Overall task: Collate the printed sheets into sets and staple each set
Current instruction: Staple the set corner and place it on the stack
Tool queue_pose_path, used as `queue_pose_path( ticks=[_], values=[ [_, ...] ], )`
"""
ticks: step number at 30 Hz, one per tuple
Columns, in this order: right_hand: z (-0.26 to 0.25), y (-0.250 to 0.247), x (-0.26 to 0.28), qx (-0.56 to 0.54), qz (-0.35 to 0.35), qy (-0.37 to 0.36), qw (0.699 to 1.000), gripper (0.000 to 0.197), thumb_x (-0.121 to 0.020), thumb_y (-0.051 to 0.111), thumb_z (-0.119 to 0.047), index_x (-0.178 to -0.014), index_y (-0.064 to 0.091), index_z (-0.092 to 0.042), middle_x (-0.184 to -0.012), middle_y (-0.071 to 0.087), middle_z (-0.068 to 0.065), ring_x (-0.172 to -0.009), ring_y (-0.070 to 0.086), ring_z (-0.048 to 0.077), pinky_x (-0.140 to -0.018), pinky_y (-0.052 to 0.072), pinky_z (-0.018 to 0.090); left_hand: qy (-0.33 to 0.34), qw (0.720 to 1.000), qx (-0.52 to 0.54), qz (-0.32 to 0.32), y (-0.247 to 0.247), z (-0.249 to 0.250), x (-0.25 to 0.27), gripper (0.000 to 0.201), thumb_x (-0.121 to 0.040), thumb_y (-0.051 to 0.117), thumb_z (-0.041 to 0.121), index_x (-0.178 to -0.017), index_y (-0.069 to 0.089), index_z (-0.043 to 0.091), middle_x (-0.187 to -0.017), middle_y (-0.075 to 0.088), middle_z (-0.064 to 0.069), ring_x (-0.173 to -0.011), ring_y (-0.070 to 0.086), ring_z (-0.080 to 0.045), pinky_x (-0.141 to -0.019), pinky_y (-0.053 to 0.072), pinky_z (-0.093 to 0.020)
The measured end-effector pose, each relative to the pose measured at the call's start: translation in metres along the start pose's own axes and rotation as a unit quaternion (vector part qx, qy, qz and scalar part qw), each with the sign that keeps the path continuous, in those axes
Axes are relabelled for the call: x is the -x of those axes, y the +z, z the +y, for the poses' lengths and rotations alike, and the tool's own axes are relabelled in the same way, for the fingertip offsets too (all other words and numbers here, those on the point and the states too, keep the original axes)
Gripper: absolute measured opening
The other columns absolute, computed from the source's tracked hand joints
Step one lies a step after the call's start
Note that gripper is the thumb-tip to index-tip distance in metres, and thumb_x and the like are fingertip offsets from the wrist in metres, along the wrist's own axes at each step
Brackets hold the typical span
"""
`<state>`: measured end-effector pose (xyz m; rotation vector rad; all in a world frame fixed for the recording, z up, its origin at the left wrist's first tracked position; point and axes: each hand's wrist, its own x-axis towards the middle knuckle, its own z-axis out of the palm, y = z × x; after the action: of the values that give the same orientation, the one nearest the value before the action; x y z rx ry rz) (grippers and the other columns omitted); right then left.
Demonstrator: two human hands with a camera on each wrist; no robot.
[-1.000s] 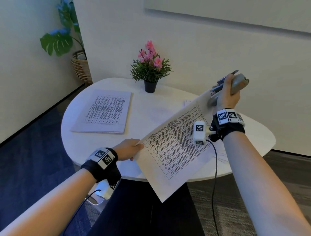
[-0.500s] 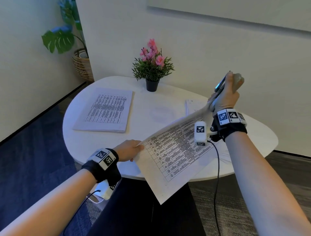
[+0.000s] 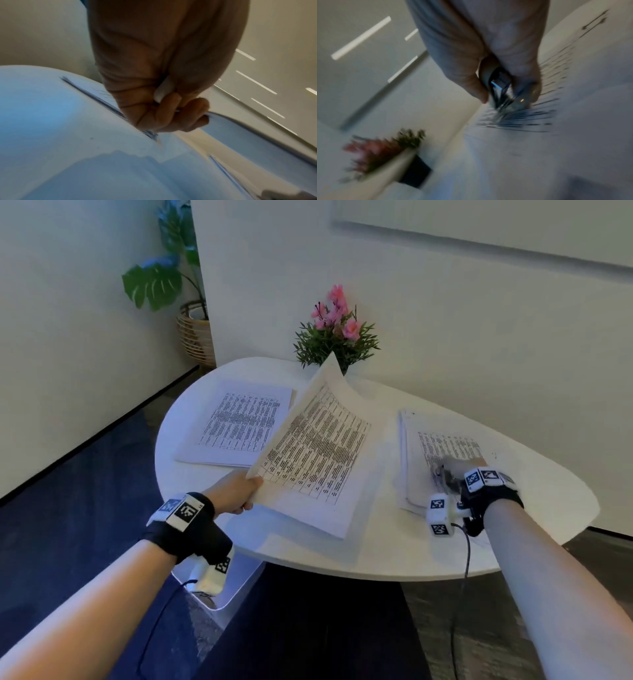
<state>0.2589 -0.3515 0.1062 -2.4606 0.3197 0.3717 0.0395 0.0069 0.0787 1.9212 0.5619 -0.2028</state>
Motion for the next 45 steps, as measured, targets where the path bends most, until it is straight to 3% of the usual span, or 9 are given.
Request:
queue_pose_path(
  ticks=[3, 7, 12, 15, 24, 30, 32, 40, 45],
  values=[
    [-0.001, 0.009, 0.016, 0.066, 0.036, -0.051, 0.996, 0.026, -0.094, 0.048, -0.024, -0.102, 0.060, -0.002, -0.089, 0.062, 0.024, -0.075, 0.061, 0.031, -0.064, 0.050, 0.033, 0.005, 0.995, 0.095, 0.034, -0.006, 0.005, 0.001, 0.020, -0.100, 0.040, 0.024, -0.102, 0.051, 0.007, -0.075, 0.042, -0.004, -0.055, 0.045, -0.011, -0.047, 0.036, -0.017],
    [-0.031, 0.029, 0.021, 0.001, 0.140, -0.135, 0.981, 0.033, -0.094, 0.049, -0.028, -0.119, 0.056, -0.008, -0.120, 0.057, 0.018, -0.102, 0.058, 0.034, -0.086, 0.048, 0.043, 0.020, 0.979, 0.188, 0.074, -0.007, 0.012, -0.005, 0.027, -0.101, 0.041, 0.025, -0.117, 0.050, 0.006, -0.083, 0.052, -0.005, -0.061, 0.051, -0.013, -0.048, 0.041, -0.017],
    [-0.094, 0.076, 0.077, -0.224, -0.217, -0.099, 0.945, 0.060, -0.090, 0.044, -0.062, -0.115, 0.057, -0.009, -0.108, 0.063, 0.006, -0.087, 0.069, 0.033, -0.068, 0.059, 0.040, 0.022, 0.969, 0.228, 0.091, 0.001, 0.018, -0.011, 0.028, -0.101, 0.042, 0.024, -0.123, 0.047, 0.007, -0.081, 0.056, -0.007, -0.059, 0.054, -0.012, -0.052, 0.043, -0.019],
    [-0.118, 0.098, 0.091, -0.199, -0.328, -0.109, 0.917, 0.045, -0.094, 0.056, -0.036, -0.129, 0.046, -0.009, -0.130, 0.047, 0.003, -0.072, 0.072, 0.030, -0.047, 0.054, 0.026, 0.023, 0.968, 0.228, 0.104, -0.005, 0.013, -0.012, 0.024, -0.101, 0.041, 0.023, -0.119, 0.048, 0.009, -0.081, 0.058, -0.006, -0.051, 0.058, -0.006, -0.055, 0.042, -0.021],
    [-0.191, 0.162, 0.092, -0.079, -0.203, -0.225, 0.950, 0.023, -0.096, 0.032, -0.001, -0.091, 0.054, -0.001, -0.061, 0.047, 0.011, -0.036, 0.042, 0.018, -0.035, 0.030, 0.018, -0.026, 0.956, -0.043, 0.288, -0.048, -0.054, -0.021, 0.035, -0.098, 0.036, 0.032, -0.089, 0.062, 0.010, -0.110, 0.063, -0.017, -0.100, 0.056, -0.036, -0.085, 0.042, -0.040],
    [-0.209, 0.223, 0.089, -0.161, -0.229, -0.146, 0.949, 0.022, -0.097, 0.039, -0.005, -0.114, 0.052, -0.007, -0.081, 0.057, 0.015, -0.035, 0.054, 0.016, -0.036, 0.040, 0.019, -0.005, 0.935, -0.221, 0.279, -0.043, -0.091, -0.014, 0.034, -0.093, 0.051, 0.022, -0.126, 0.058, 0.020, -0.142, 0.041, 0.000, -0.129, 0.037, -0.027, -0.102, 0.034, -0.041],
    [-0.206, 0.240, 0.087, -0.081, -0.250, -0.157, 0.952, 0.006, -0.094, 0.045, -0.008, -0.098, 0.049, -0.010, -0.086, 0.055, 0.013, -0.050, 0.057, 0.018, -0.041, 0.044, 0.019, 0.018, 0.931, -0.249, 0.266, -0.042, -0.099, -0.010, 0.041, -0.094, 0.046, 0.028, -0.133, 0.050, 0.017, -0.147, 0.037, -0.001, -0.131, 0.034, -0.029, -0.105, 0.031, -0.041],
    [-0.207, 0.247, 0.089, 0.037, -0.205, -0.188, 0.960, 0.007, -0.093, 0.044, -0.007, -0.091, 0.038, -0.010, -0.064, 0.055, 0.008, -0.042, 0.049, 0.016, -0.039, 0.034, 0.018, 0.054, 0.915, -0.330, 0.224, -0.043, -0.119, -0.005, 0.078, -0.082, 0.009, 0.055, -0.141, 0.042, 0.018, -0.152, 0.035, -0.002, -0.133, 0.036, -0.032, -0.108, 0.030, -0.045],
    [-0.213, 0.252, 0.084, 0.017, -0.187, -0.210, 0.959, 0.023, -0.095, 0.045, -0.009, -0.117, 0.046, -0.002, -0.091, 0.060, 0.014, -0.059, 0.057, 0.024, -0.043, 0.041, 0.025, 0.062, 0.917, -0.317, 0.234, -0.038, -0.118, -0.004, 0.075, -0.084, 0.010, 0.053, -0.140, 0.044, 0.017, -0.151, 0.036, -0.003, -0.135, 0.035, -0.032, -0.108, 0.029, -0.047]
  ],
)
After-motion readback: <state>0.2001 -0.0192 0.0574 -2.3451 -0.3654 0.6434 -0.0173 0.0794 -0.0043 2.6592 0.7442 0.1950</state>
